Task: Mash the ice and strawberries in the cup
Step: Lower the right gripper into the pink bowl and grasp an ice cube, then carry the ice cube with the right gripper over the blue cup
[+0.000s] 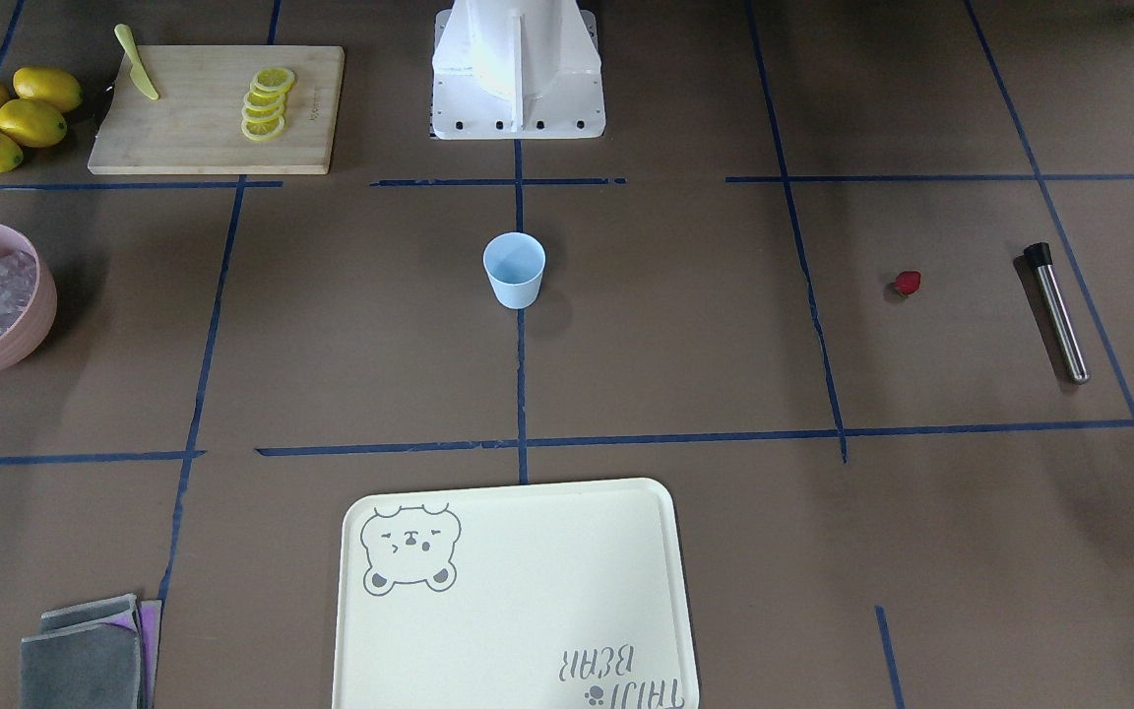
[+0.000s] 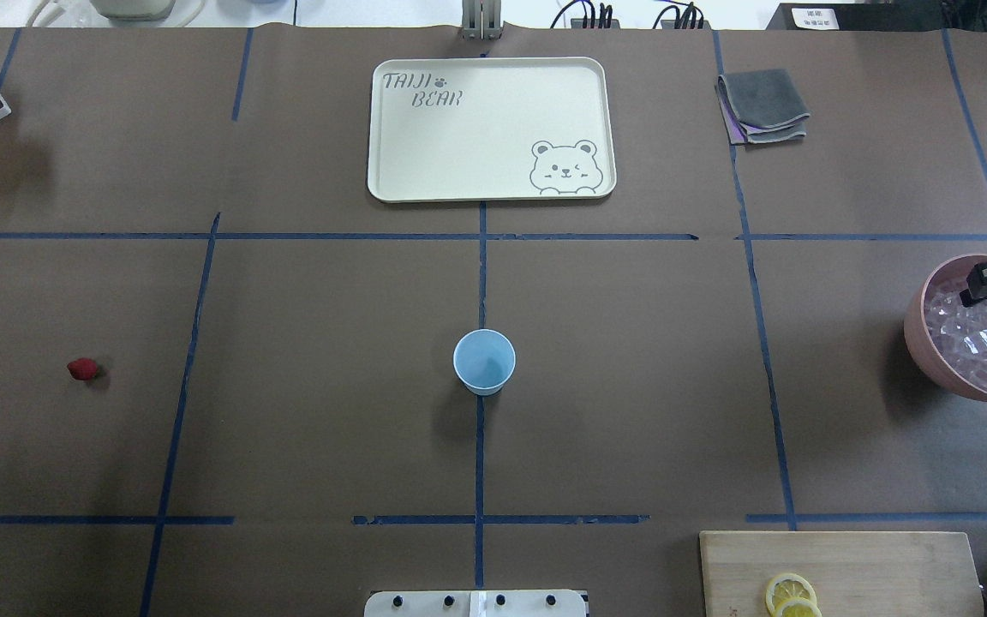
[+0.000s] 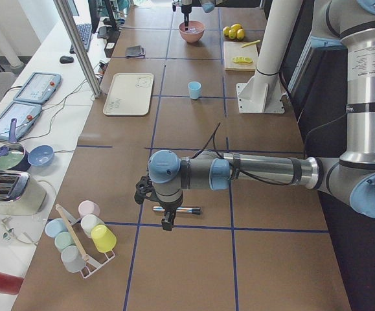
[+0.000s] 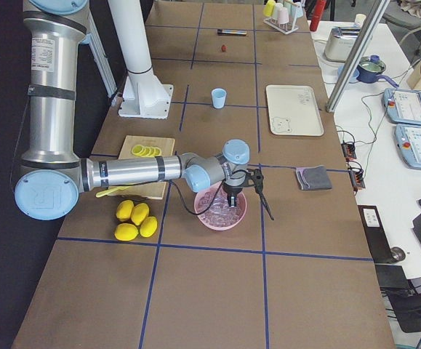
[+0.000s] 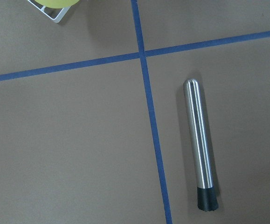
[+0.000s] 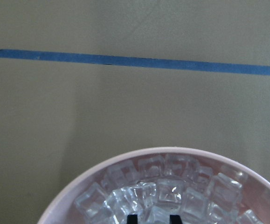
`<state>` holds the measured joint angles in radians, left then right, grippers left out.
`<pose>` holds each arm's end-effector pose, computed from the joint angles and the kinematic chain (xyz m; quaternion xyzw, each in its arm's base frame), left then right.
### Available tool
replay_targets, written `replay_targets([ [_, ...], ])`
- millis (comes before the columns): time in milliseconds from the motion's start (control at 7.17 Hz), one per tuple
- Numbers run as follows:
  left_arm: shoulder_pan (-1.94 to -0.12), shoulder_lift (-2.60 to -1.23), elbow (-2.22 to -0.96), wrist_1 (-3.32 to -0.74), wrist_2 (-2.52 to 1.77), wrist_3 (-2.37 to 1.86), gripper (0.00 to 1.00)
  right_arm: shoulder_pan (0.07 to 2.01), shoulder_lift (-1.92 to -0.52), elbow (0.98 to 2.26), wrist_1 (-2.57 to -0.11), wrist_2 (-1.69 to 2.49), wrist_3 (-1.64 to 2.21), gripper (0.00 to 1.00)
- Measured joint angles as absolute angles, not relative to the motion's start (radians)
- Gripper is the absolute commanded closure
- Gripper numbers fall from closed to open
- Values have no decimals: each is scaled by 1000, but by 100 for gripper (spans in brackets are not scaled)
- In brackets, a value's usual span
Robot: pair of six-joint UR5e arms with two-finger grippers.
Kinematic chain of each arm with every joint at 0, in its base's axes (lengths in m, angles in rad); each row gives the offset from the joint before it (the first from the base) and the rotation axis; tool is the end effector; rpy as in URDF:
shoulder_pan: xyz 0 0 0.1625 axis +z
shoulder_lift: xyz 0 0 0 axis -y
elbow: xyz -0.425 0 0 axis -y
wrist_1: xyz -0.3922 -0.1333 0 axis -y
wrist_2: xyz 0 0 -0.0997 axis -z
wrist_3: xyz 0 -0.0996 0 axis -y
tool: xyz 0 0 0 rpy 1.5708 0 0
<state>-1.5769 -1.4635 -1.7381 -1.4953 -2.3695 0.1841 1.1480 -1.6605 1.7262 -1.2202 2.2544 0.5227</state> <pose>-0.0647 -0.4442 0.6326 0.0298 0.3877 0.0789 0.9179 -0.1310 -0.4627 0.5904 0.0240 -0.3806 -0.0232 0.9241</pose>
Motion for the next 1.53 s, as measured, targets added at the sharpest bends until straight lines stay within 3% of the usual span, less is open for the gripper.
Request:
replay_targets([
  [419, -1577, -1463, -1741, -1494, -2371, 184, 0, 1190, -1646, 1829, -1233, 2266, 523, 91],
  [698, -1577, -1463, -1741, -1494, -2371, 183, 0, 1191, -1567, 1869, -1236, 2273, 568, 100],
  [977, -1577, -1464, -1741, -1495, -2373, 183, 0, 1116, -1437, 1898, -1282, 2263, 742, 100],
  [1535, -1575, -1465, -1742, -1497, -2373, 184, 0, 759, -1069, 1951, -1638, 1995, 1055, 100],
])
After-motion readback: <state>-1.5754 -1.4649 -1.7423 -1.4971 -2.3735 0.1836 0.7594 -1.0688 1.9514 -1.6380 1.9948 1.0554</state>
